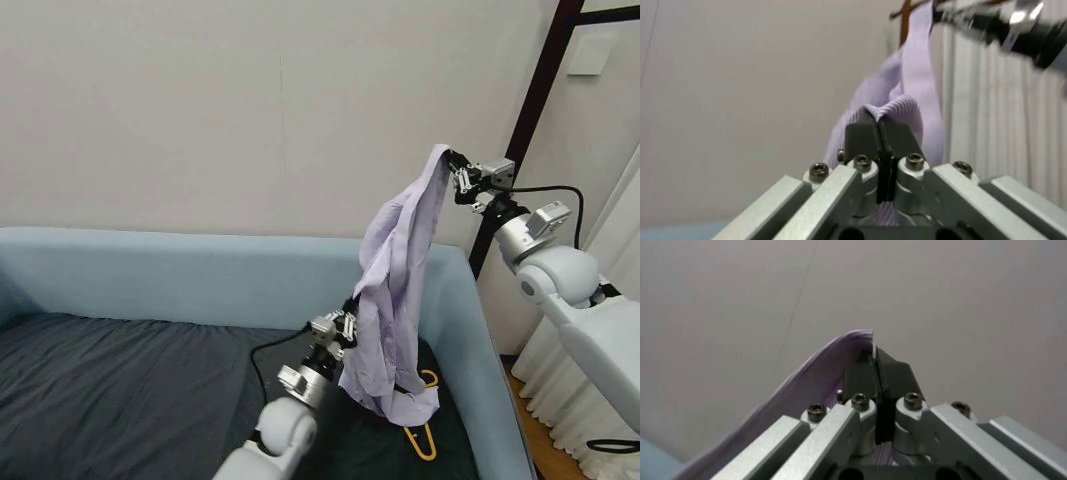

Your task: Pick up the clothes from the sofa and hang them on the clothes hanger.

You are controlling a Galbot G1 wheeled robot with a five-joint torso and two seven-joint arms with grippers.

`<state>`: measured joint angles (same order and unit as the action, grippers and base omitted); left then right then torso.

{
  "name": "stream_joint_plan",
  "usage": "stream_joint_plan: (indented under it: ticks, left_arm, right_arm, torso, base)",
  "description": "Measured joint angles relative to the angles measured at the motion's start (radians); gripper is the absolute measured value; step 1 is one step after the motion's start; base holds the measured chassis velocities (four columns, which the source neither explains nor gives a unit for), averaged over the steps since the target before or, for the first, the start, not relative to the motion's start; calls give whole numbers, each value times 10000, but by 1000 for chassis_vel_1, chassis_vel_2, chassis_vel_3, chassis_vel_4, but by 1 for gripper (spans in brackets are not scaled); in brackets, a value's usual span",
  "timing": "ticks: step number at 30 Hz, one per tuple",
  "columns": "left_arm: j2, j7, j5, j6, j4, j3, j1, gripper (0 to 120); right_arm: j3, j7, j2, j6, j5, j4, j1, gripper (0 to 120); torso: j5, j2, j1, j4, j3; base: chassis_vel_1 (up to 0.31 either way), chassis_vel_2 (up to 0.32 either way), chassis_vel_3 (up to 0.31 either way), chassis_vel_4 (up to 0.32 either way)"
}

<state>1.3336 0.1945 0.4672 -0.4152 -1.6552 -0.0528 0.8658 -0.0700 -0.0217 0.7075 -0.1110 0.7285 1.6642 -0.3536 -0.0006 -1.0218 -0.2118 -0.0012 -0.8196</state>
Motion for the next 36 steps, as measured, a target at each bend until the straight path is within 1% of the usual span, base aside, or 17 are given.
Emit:
stream_joint_plan:
  ticks: [2,3,8,9,12,15,19,21,23,25,26,28,30,31,34,35,36]
  left_arm:
    - [-741,936,1058,10,-877,-384,-445,0]
    - [-741,936,1058,10,-877,-384,-445,0]
    - [-2111,2733,3470,471,-2384,-1665,-1208,0]
    - [-2111,2733,3470,471,-2384,-1665,-1208,0]
    - [-2825,3705,4612,628,-2678,-2431,-1270,0]
    - [-3160,4424,5205,634,-2464,-2700,-1291,0]
    - [-3296,5626,5534,642,-1122,-2663,-1351,0]
    - [-3254,5850,5461,642,-760,-2620,-1351,0]
    - [-3068,6163,5145,606,60,-2470,-1429,0]
    - [-2731,6508,4649,463,1072,-2135,-1719,0]
    - [-2731,6508,4649,463,1072,-2135,-1719,0]
    - [-2476,6633,4192,261,1882,-1846,-1884,0]
    - [-2198,6622,3686,-49,2728,-1519,-2002,0]
    - [-2198,6622,3686,-49,2728,-1519,-2002,0]
    - [-1900,6204,2944,-550,3640,-1067,-2025,0]
    - [-1797,5870,2545,-795,3908,-940,-1931,5]
    - [-1797,5870,2545,-795,3908,-940,-1931,5]
  right_arm:
    - [-156,-44,-275,-101,745,310,-28,0]
    - [-156,-44,-275,-101,745,310,-28,0]
    - [-470,-299,-812,-484,2841,1178,-23,0]
    - [-470,-299,-812,-484,2841,1178,-23,0]
    - [-723,-405,-1078,-634,4150,1966,-43,0]
    - [-1058,-499,-1295,-657,5214,2640,-210,0]
    - [-1281,-805,-1462,-609,6466,3597,-703,0]
    - [-1150,-991,-1349,-537,6470,3676,-758,0]
    - [-786,-1272,-1032,-358,6171,3689,-940,0]
    - [-285,-1456,-665,-189,5527,3632,-1335,0]
    - [-285,-1456,-665,-189,5527,3632,-1335,0]
    - [356,-1476,-245,-138,4968,3396,-1475,0]
    - [983,-1418,226,-134,4518,3031,-1537,0]
    - [983,-1418,226,-134,4518,3031,-1537,0]
    - [1497,-1318,813,-141,4058,2485,-1571,0]
    - [1612,-1301,1039,-156,3901,2235,-1574,0]
    - [1612,-1301,1039,-156,3901,2235,-1574,0]
  torso:
    - [-5,0,0,0,0]
    - [-5,0,0,0,0]
    - [-1,0,0,-2,1]
    - [-1,0,0,-2,1]
    - [-1,-1,0,6,1]
    - [-6,-1,1,6,2]
    - [-3,-1,2,-7,2]
    - [-6,-2,1,-6,3]
    - [-2,-1,1,8,0]
    - [-3,-1,1,5,-1]
    - [-3,-1,1,5,-1]
    - [1,0,0,-7,0]
    - [-1,0,-1,-3,-1]
    - [-1,0,-1,-3,-1]
    - [1,0,0,2,-2]
    - [-1,0,-1,0,-1]
    - [-1,0,-1,0,-1]
  base:
    - [0,0,0,0]
    - [0,0,0,0]
    - [0,0,0,0]
    - [0,0,0,0]
    - [0,0,0,0]
    - [0,0,0,0]
    - [0,0,0,0]
    - [0,0,0,0]
    - [0,0,0,0]
    - [0,0,0,0]
    - [0,0,0,0]
    - [0,0,0,0]
    - [0,0,0,0]
    - [0,0,0,0]
    - [0,0,0,0]
    - [0,0,0,0]
    - [0,0,0,0]
